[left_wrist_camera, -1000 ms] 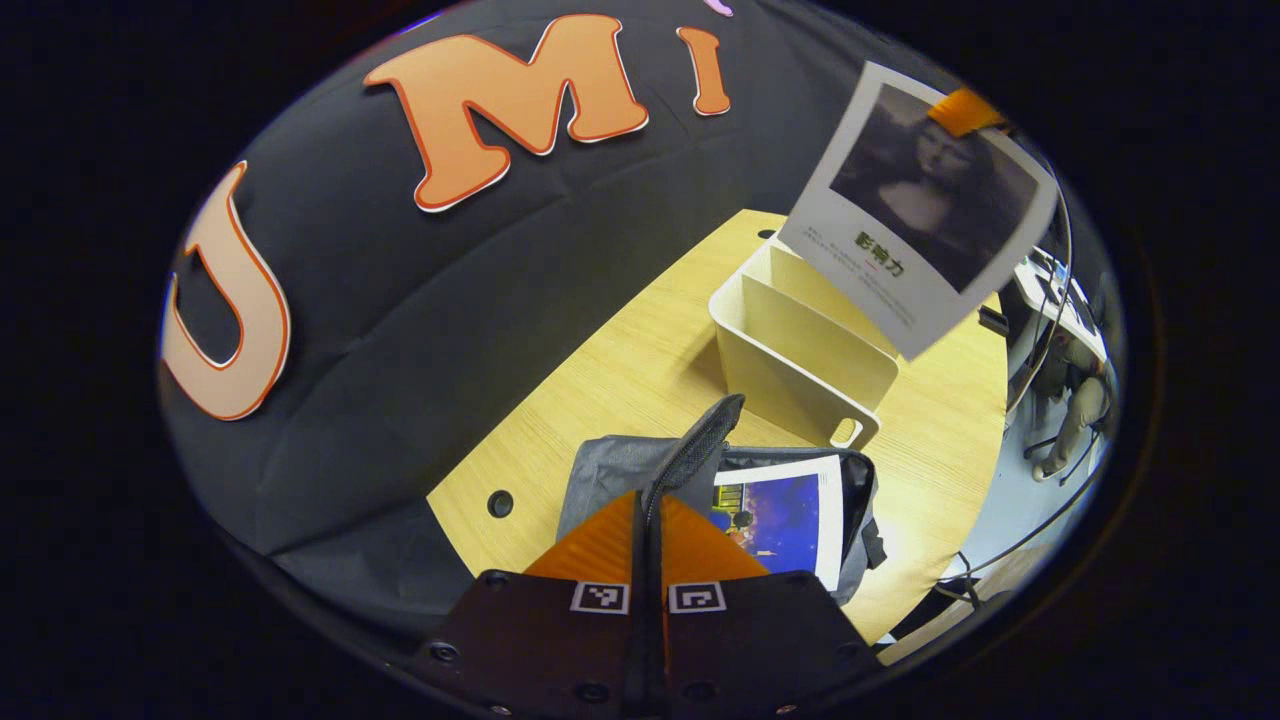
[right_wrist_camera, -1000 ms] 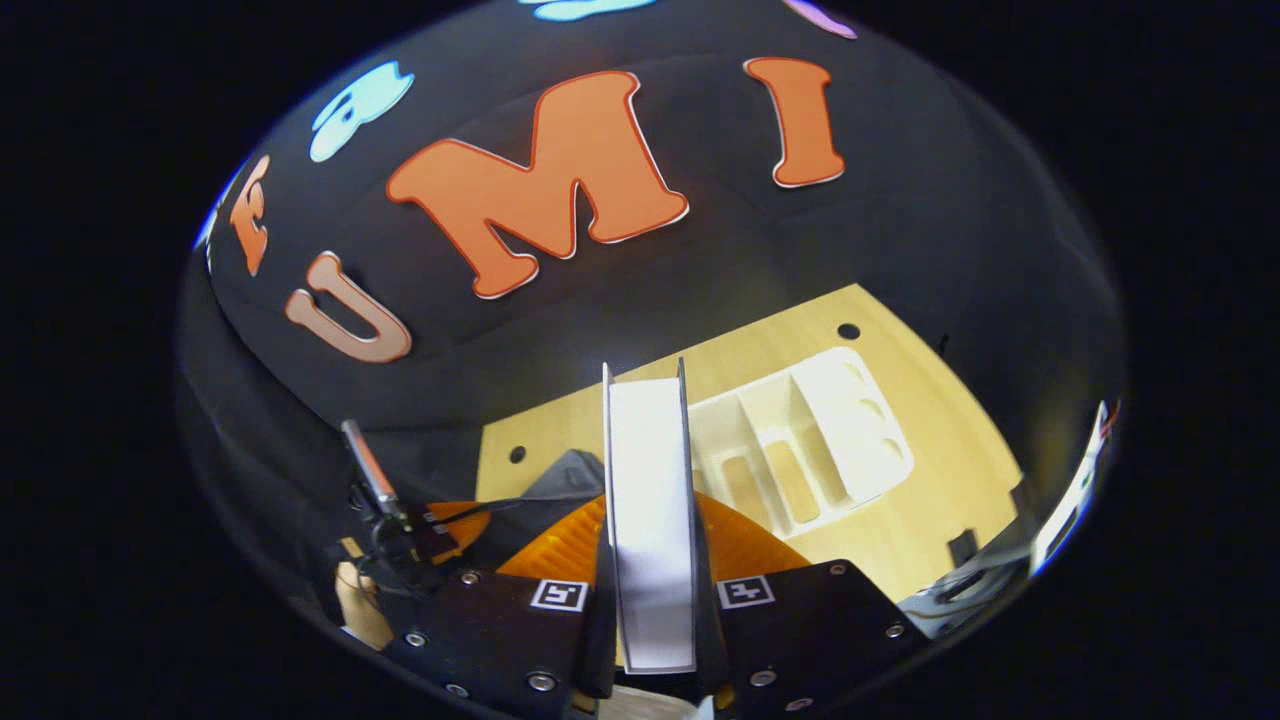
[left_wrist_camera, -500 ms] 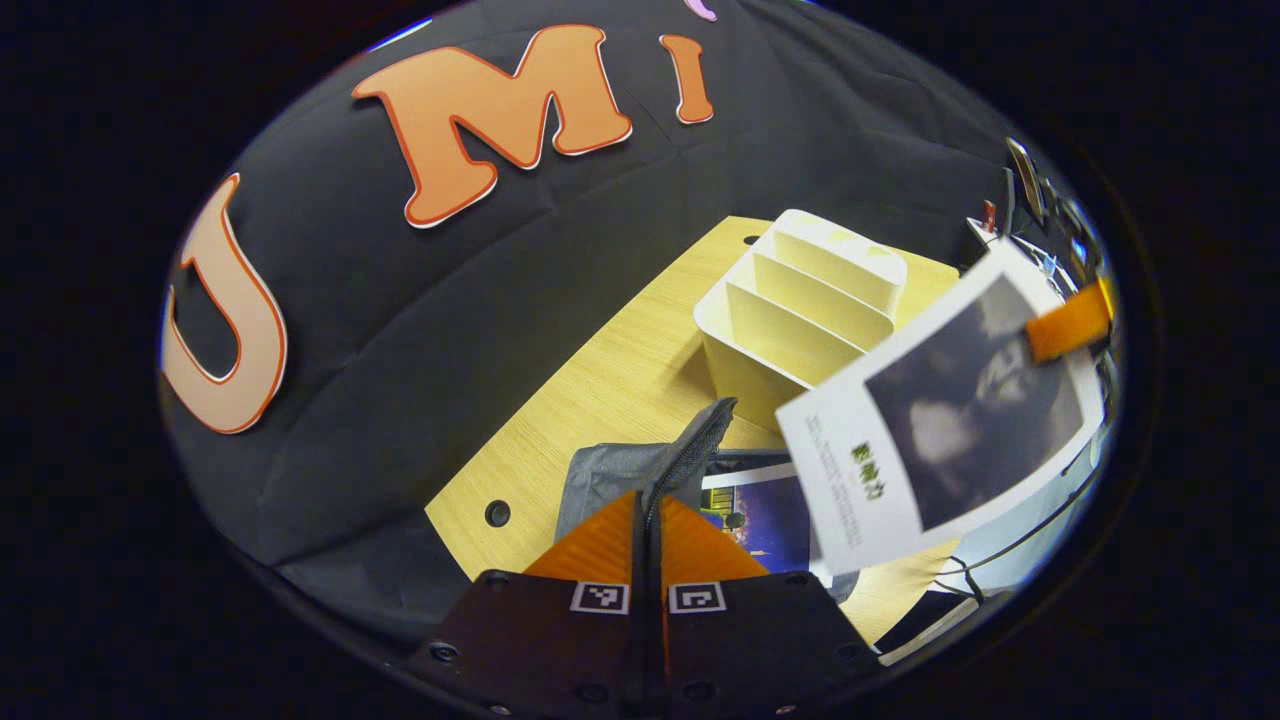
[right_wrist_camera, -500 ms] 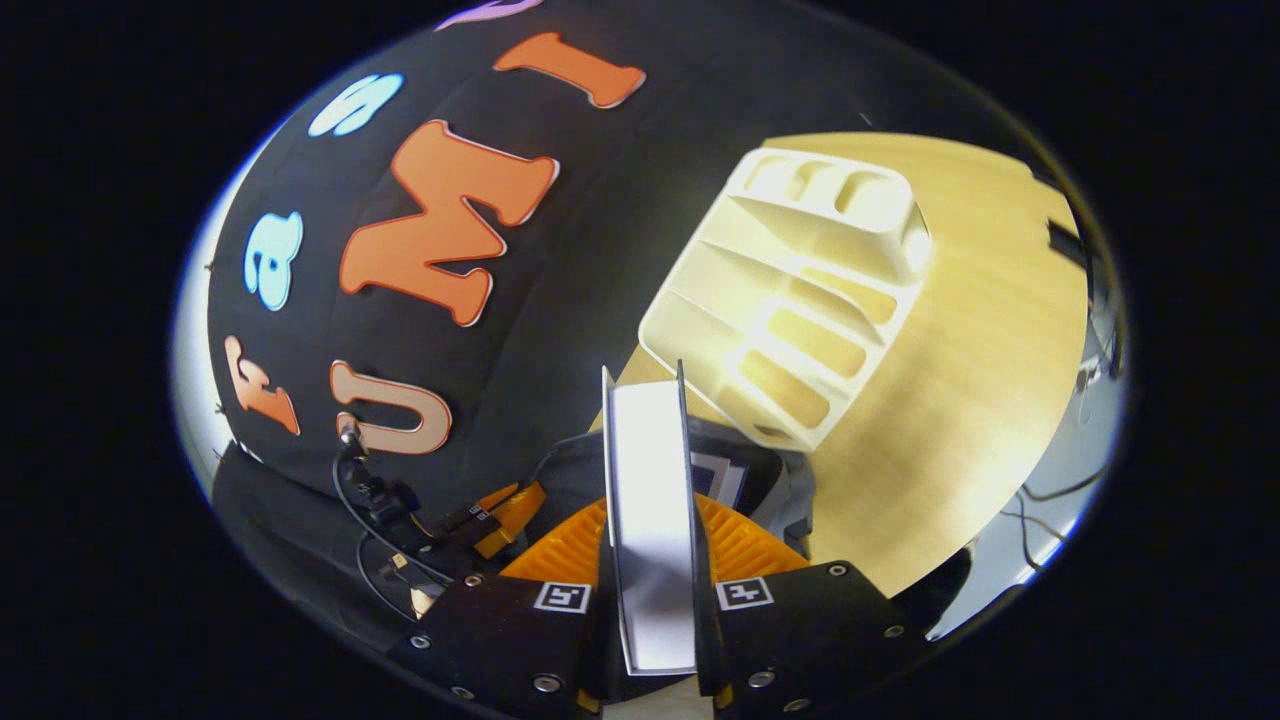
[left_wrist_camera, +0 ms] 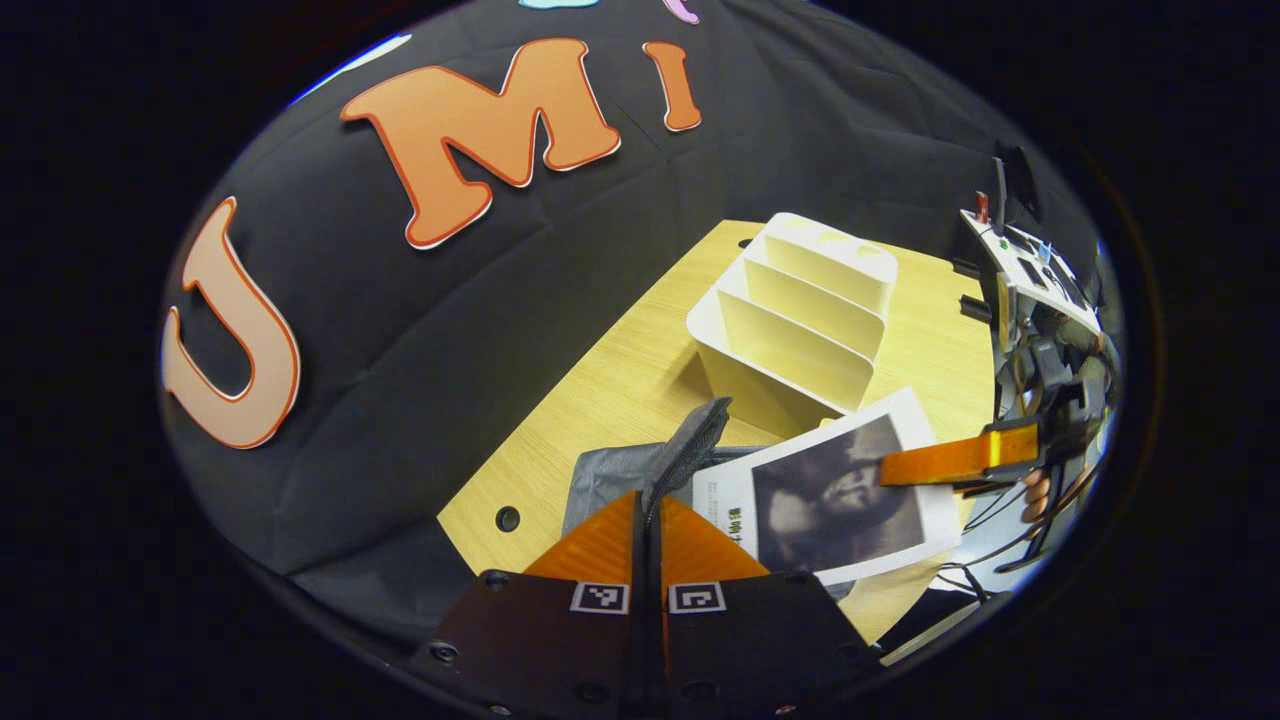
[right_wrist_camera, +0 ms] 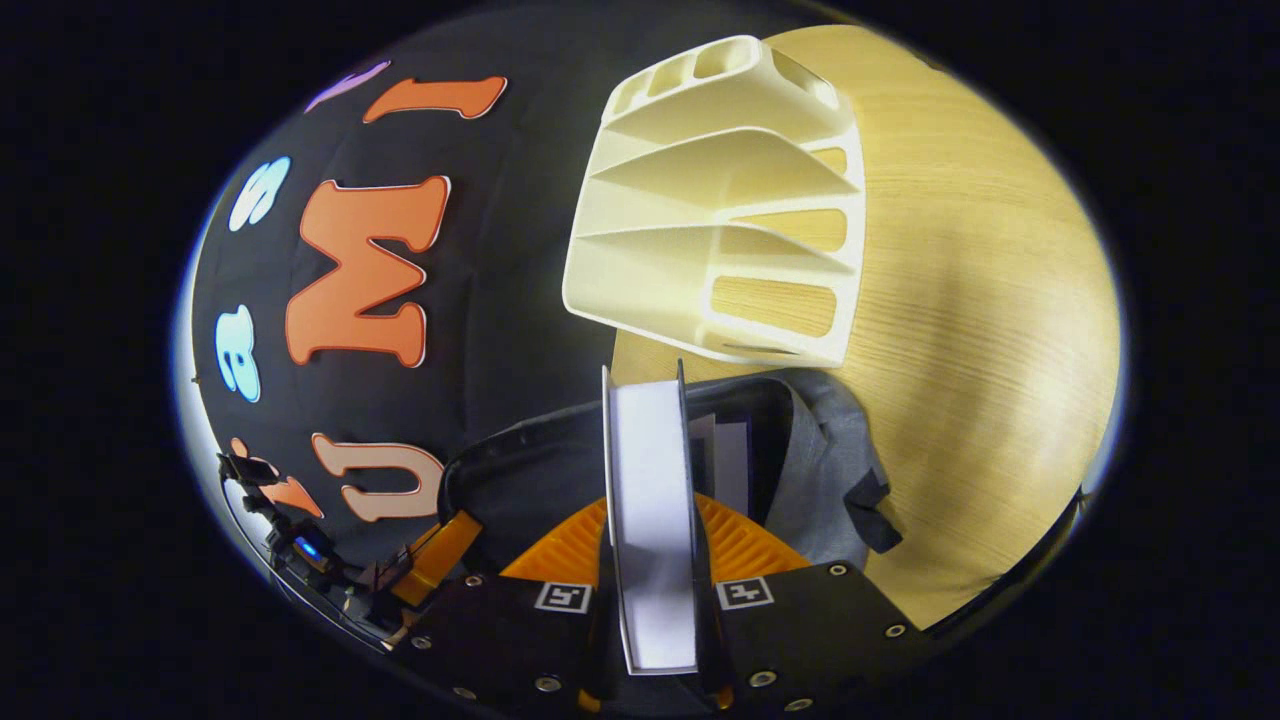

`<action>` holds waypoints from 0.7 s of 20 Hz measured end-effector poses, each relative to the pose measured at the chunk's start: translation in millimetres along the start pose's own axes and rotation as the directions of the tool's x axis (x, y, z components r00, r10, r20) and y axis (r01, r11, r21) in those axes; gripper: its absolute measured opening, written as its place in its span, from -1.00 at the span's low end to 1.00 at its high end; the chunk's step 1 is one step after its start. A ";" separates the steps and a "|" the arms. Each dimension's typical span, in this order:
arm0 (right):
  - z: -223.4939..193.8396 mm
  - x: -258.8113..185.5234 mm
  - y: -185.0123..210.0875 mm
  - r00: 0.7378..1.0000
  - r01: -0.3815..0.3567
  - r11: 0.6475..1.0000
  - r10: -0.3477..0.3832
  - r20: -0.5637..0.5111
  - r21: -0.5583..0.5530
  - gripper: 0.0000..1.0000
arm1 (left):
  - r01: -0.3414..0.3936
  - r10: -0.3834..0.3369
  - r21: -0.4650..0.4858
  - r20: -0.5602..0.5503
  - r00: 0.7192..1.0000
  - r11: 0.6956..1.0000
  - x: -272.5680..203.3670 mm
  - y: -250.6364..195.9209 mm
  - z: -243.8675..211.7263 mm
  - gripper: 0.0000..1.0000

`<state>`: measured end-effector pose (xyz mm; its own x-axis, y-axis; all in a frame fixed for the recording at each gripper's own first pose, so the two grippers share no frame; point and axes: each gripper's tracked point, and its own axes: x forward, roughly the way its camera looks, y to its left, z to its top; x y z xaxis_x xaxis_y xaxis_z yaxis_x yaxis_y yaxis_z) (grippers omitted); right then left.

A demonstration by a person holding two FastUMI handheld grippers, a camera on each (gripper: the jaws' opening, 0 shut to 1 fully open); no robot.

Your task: Open the schoolbag, grab two books from the bookshelf and put them into the schoolbag.

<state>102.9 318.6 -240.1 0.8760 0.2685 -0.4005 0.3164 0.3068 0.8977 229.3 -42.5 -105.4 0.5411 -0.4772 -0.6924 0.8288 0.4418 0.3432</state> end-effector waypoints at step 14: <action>-16.3 64.5 10.1 0.997 -0.016 1.000 0.014 0.074 0.017 -0.38 | -0.024 0.023 0.047 0.011 1.000 0.999 -8.9 -8.2 20.2 -0.99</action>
<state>156.6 353.9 -259.8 0.9049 0.2050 -0.3729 0.3088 0.2865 0.9069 220.6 -57.1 -89.2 0.5619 -0.4751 -0.6771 0.8215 0.4166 0.3894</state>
